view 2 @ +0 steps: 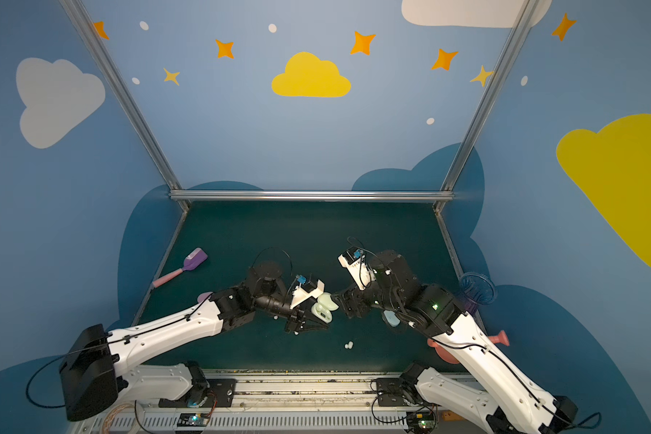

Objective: Insert the wireless bluetooth earbuds into the charging case

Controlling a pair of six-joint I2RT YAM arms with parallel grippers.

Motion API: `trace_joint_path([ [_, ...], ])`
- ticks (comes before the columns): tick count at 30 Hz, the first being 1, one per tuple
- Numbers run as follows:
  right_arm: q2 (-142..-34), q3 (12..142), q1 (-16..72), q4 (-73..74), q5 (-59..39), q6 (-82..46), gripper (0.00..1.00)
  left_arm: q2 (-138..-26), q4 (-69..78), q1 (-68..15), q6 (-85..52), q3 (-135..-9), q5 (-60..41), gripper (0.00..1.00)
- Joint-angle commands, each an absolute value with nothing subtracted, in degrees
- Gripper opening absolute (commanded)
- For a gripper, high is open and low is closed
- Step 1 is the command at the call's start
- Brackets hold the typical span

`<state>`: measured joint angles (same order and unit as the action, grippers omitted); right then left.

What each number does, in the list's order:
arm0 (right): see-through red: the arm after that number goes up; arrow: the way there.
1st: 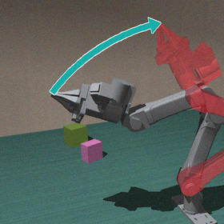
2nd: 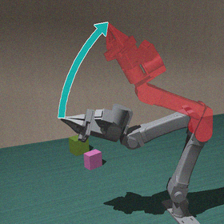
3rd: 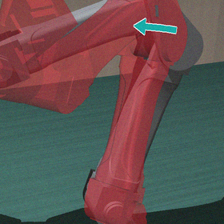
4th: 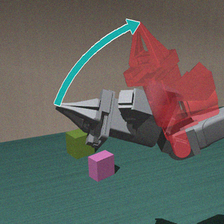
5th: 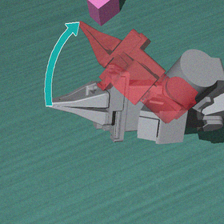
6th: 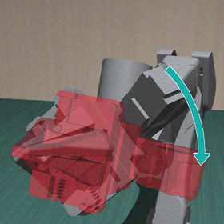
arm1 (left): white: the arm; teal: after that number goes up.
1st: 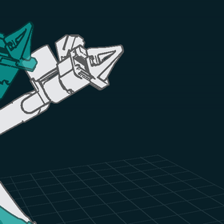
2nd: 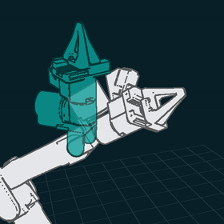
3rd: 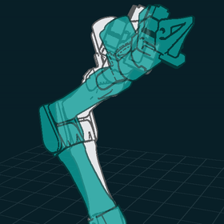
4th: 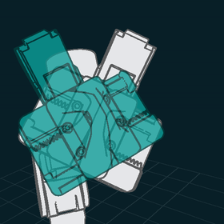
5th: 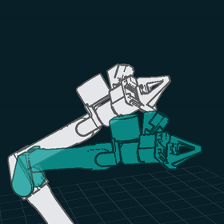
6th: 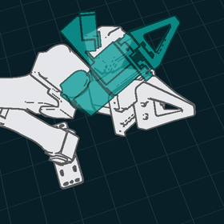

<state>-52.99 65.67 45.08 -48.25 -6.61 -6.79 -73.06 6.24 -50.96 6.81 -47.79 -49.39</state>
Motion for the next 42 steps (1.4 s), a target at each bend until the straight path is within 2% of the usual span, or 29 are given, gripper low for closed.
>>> trace_joint_path([
  [1, -52.4, 67.6, 44.8, -49.9, -7.4, -8.2, 0.89, -71.7, 9.6, -51.5, 7.8, -48.7, -50.0, 0.14],
  [5, -51.3, 68.2, 44.6, -50.8, -7.1, -10.7, 0.97, -71.5, 9.9, -51.3, 7.7, -47.8, -46.8, 0.14],
  [10, -50.2, 68.6, 43.9, -52.6, -3.0, -15.2, 0.97, -71.3, 10.5, -50.9, 7.0, -46.9, -44.9, 0.13],
  [22, -48.1, 65.4, 42.9, -55.0, -4.2, -26.2, 0.97, -68.1, 14.4, -50.9, 3.1, -42.4, -39.7, 0.13],
  [30, -47.6, 57.9, 42.9, -56.6, -4.4, -36.7, 0.97, -61.1, 18.5, -50.9, -0.2, -34.7, -32.6, 0.13],
  [42, -48.6, 40.2, 46.5, -48.2, -8.1, -51.9, 0.97, -52.3, 19.4, -50.9, -0.6, -27.7, -25.9, 0.14],
])
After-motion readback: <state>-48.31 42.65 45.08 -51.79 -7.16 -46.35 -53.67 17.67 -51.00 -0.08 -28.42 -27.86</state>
